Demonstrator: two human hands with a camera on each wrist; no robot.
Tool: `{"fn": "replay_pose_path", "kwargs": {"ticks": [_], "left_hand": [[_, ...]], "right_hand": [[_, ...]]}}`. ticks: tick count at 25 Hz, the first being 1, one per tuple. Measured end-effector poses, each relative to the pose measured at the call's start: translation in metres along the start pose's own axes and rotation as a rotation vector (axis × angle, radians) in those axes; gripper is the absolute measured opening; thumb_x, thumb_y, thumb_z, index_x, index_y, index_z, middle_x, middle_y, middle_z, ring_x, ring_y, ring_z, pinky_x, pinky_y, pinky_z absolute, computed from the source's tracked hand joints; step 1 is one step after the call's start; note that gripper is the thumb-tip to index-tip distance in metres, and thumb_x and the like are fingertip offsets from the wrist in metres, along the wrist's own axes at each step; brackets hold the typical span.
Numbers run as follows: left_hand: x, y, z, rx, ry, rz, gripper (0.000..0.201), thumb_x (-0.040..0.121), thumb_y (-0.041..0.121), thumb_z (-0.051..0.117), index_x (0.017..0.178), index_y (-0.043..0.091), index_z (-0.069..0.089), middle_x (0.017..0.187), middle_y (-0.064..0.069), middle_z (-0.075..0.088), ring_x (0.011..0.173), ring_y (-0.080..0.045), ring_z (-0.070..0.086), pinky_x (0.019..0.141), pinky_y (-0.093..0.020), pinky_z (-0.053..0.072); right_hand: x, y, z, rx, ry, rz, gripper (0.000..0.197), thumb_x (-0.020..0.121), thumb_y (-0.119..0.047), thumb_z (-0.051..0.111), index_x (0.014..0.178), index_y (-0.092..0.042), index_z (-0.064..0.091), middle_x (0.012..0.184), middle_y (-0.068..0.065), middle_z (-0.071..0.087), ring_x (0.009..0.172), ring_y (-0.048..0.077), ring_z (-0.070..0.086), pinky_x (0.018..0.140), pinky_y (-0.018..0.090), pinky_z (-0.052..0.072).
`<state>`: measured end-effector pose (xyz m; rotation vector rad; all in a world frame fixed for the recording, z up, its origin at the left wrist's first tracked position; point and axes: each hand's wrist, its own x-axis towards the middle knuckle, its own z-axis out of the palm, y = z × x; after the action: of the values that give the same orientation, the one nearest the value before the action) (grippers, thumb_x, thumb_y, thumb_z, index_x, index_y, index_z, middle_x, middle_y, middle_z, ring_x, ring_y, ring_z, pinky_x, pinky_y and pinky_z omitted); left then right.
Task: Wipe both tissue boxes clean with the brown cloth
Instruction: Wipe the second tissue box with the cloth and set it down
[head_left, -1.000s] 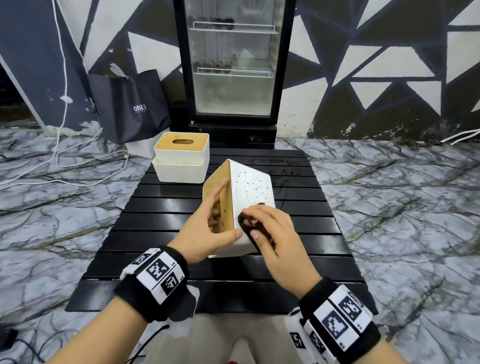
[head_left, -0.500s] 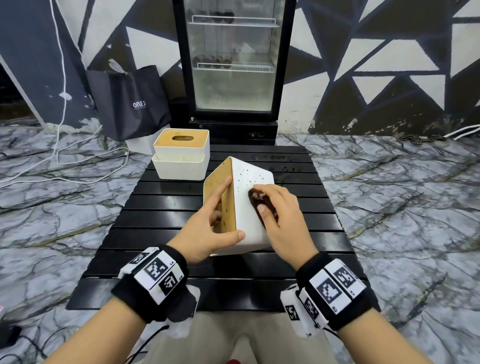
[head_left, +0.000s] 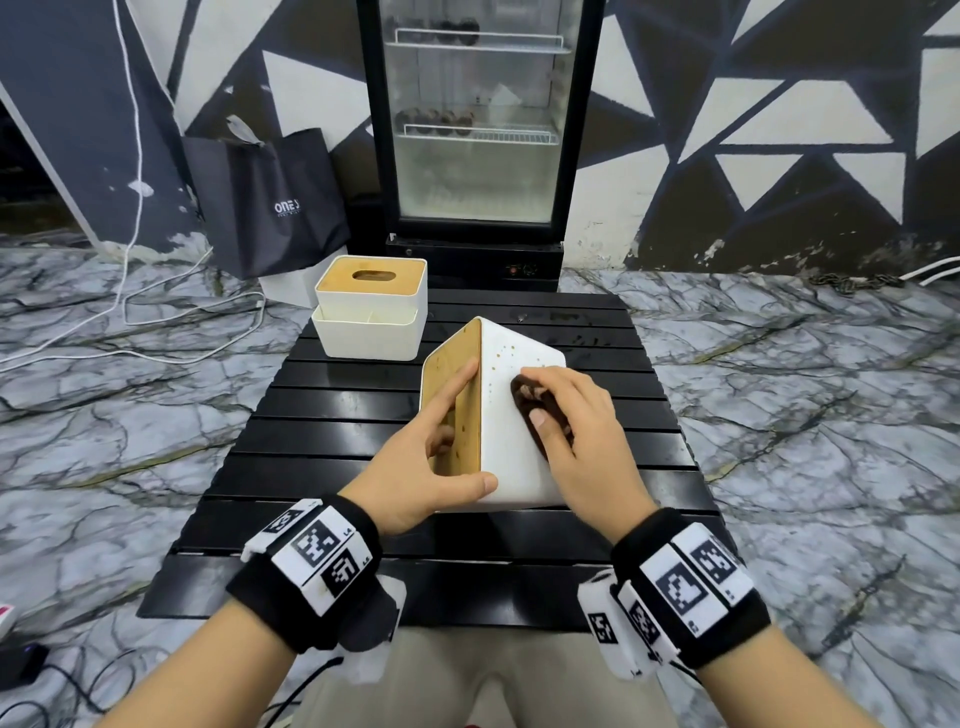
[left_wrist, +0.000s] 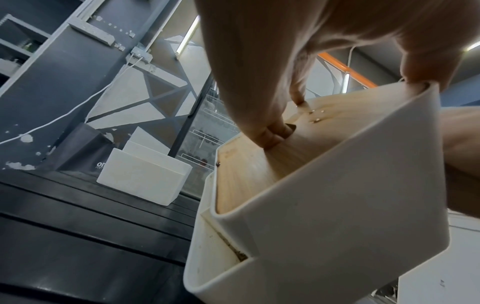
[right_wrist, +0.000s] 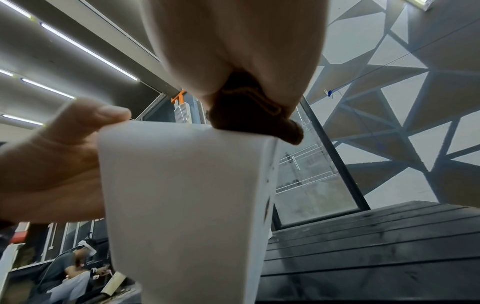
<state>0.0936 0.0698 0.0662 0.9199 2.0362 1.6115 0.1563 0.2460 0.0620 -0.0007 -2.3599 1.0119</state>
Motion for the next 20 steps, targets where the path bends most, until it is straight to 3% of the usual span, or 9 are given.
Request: {"fn": "replay_pose_path", "kwargs": {"ticks": [4, 7, 10, 13, 17, 20], "left_hand": [[0.002, 0.001, 0.000, 0.017, -0.040, 0.002, 0.097, 0.057, 0.037, 0.072, 0.136, 0.061, 0.020, 0.125, 0.021, 0.050, 0.107, -0.014, 0.057, 0.090, -0.014, 0.042], [0.004, 0.003, 0.001, 0.033, -0.049, 0.007, 0.097, 0.057, 0.039, 0.072, 0.135, 0.063, 0.019, 0.130, 0.021, 0.047, 0.110, -0.013, 0.056, 0.093, -0.016, 0.042], [0.003, 0.001, -0.001, 0.025, -0.026, 0.004, 0.097, 0.057, 0.039, 0.072, 0.133, 0.065, 0.020, 0.124, 0.018, 0.051, 0.108, -0.016, 0.056, 0.094, -0.020, 0.043], [0.001, 0.000, -0.002, 0.014, -0.034, 0.004, 0.096, 0.059, 0.036, 0.073, 0.135, 0.063, 0.021, 0.120, 0.027, 0.053, 0.103, -0.008, 0.058, 0.090, -0.015, 0.043], [0.002, 0.000, -0.002, 0.028, -0.060, -0.003, 0.098, 0.059, 0.036, 0.073, 0.138, 0.059, 0.019, 0.128, 0.020, 0.050, 0.107, -0.007, 0.057, 0.095, -0.017, 0.041], [0.002, 0.001, -0.001, 0.033, -0.057, 0.003, 0.098, 0.059, 0.036, 0.074, 0.137, 0.060, 0.020, 0.132, 0.017, 0.048, 0.105, -0.009, 0.057, 0.097, -0.019, 0.041]], "right_hand": [[0.006, 0.012, -0.010, 0.006, 0.028, 0.064, 0.034, 0.090, -0.011, 0.047, 0.121, -0.023, 0.053, 0.119, -0.013, 0.047, 0.114, 0.014, 0.040, 0.097, 0.021, 0.027], [0.022, 0.006, -0.009, 0.001, 0.028, 0.124, 0.036, 0.090, -0.007, 0.047, 0.123, -0.020, 0.051, 0.124, -0.002, 0.049, 0.118, 0.022, 0.039, 0.099, 0.028, 0.028], [0.015, 0.000, -0.006, -0.003, -0.001, 0.074, 0.036, 0.090, -0.007, 0.047, 0.123, -0.022, 0.050, 0.123, -0.008, 0.048, 0.116, 0.015, 0.036, 0.098, 0.023, 0.025], [0.008, 0.003, -0.009, -0.002, -0.008, 0.056, 0.036, 0.091, -0.008, 0.047, 0.122, -0.023, 0.051, 0.119, -0.015, 0.045, 0.116, 0.014, 0.036, 0.096, 0.021, 0.025], [0.028, 0.004, -0.011, -0.008, -0.003, 0.138, 0.037, 0.091, -0.007, 0.044, 0.126, -0.021, 0.048, 0.126, -0.003, 0.047, 0.119, 0.021, 0.037, 0.096, 0.023, 0.024], [0.039, -0.007, -0.004, -0.026, -0.021, 0.092, 0.040, 0.092, -0.008, 0.043, 0.129, -0.022, 0.045, 0.130, 0.000, 0.045, 0.119, 0.019, 0.035, 0.096, 0.020, 0.019]]}}
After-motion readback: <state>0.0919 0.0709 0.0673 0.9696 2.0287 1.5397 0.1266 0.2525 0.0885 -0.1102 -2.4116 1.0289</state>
